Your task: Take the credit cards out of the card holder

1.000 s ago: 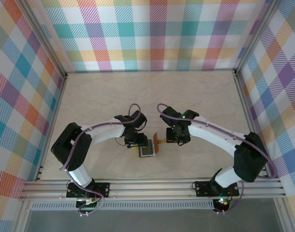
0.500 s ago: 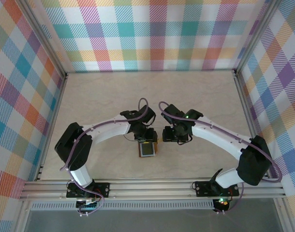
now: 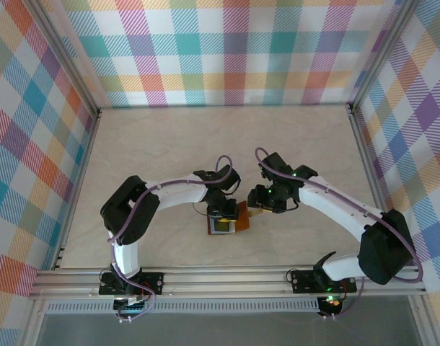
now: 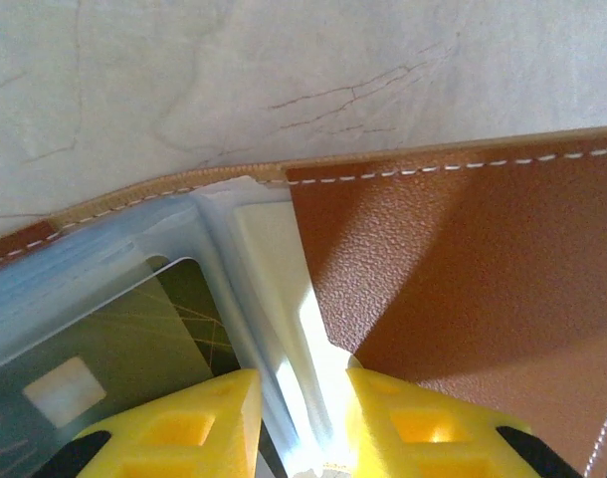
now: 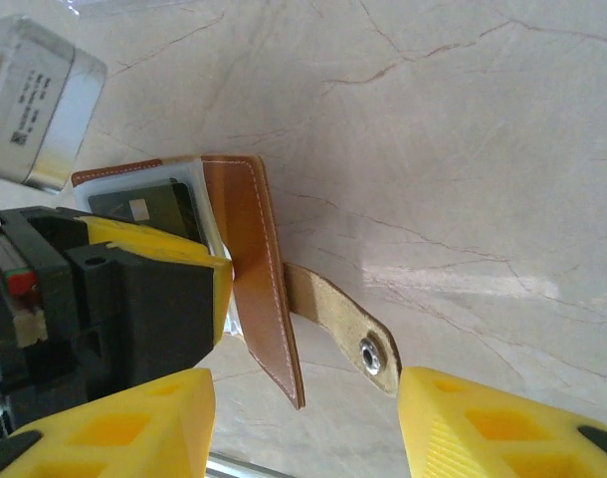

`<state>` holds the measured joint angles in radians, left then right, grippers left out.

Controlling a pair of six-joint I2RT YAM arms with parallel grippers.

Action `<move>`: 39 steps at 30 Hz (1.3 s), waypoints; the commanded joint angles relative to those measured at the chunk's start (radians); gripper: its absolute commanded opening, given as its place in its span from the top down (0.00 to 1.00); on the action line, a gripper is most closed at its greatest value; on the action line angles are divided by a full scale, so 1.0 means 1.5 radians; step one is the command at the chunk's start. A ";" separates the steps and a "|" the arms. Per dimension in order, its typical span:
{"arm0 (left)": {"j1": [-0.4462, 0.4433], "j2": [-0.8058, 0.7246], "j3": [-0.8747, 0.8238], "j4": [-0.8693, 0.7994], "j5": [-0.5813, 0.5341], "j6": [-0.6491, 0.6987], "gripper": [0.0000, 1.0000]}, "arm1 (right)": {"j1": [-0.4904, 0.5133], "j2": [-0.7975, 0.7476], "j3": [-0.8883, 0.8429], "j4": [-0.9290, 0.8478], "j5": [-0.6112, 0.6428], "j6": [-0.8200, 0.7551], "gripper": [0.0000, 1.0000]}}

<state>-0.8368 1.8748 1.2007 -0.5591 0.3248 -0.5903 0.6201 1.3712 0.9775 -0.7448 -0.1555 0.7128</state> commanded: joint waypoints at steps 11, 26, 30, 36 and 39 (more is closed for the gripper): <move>-0.010 -0.036 -0.036 0.009 -0.011 -0.006 0.78 | -0.006 0.155 -0.047 0.134 -0.097 -0.010 0.65; 0.054 -0.156 -0.113 -0.058 -0.075 0.011 0.64 | 0.001 0.161 -0.059 0.123 -0.103 -0.029 0.73; 0.060 -0.137 -0.139 -0.043 -0.076 0.016 0.67 | 0.008 0.163 -0.051 0.107 -0.098 -0.035 0.74; 0.072 -0.125 -0.183 -0.001 -0.060 0.018 0.73 | 0.012 0.186 -0.059 0.107 -0.070 -0.040 0.87; 0.072 -0.122 -0.196 0.009 -0.044 0.018 0.74 | 0.015 0.201 -0.052 0.100 -0.051 -0.042 0.88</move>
<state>-0.7361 1.6703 0.9440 -0.5610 0.2367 -0.5785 0.6331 1.6463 0.8837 -0.5613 -0.2707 0.6662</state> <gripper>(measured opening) 0.263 0.124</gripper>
